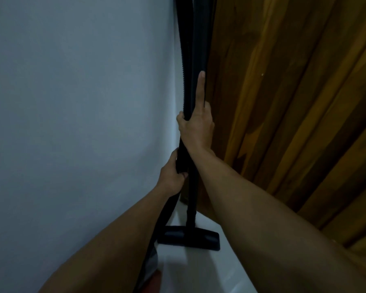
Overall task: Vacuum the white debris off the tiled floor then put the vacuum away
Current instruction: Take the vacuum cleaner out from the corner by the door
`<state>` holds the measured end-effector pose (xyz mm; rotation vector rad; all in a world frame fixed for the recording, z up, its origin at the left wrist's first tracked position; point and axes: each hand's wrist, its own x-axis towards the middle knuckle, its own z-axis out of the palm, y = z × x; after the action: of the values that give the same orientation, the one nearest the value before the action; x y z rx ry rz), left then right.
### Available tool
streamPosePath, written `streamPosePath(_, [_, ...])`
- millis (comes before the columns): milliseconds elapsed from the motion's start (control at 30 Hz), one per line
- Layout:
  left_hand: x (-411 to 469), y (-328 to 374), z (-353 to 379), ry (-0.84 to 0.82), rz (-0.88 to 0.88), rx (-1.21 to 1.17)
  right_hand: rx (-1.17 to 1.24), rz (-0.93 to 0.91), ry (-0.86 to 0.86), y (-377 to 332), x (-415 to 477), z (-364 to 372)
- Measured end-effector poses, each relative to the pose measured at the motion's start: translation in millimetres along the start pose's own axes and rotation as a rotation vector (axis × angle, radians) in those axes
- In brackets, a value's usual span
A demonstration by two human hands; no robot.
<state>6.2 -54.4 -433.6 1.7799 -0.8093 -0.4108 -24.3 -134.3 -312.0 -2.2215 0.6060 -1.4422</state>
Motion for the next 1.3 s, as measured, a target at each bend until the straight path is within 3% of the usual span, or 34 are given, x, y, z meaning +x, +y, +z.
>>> streamPosePath(200, [-3.1, -1.2, 2.6, 0.036, 0.028, 0.015, -0.034, -0.003, 0.017, -1.4, -2.5, 1.4])
streamPosePath(633, [-9.7, -7.3, -2.2, 0.089, 0.081, -0.029, 0.048, 0.184, -0.009, -7.1, -24.4, -1.0])
streamPosePath(767, [-12.5, -17.8, -5.0, -0.04, 0.025, 0.047, 0.073, 0.167, -0.015, -5.7, -25.8, -3.2])
streamPosePath(933, [-9.0, -34.1, 1.9, 0.062, 0.094, 0.072, 0.073, 0.134, 0.087, 0.6, -42.6, 7.2])
streamPosePath(1133, [-15.9, -33.5, -1.7, 0.066, 0.141, 0.076, 0.044, 0.121, 0.014, 3.1, -49.4, 5.6])
streamPosePath(1300, [-22.6, -26.1, 3.6, 0.044, 0.126, 0.072, -0.002, -0.048, -0.016, 9.2, -49.3, 4.8])
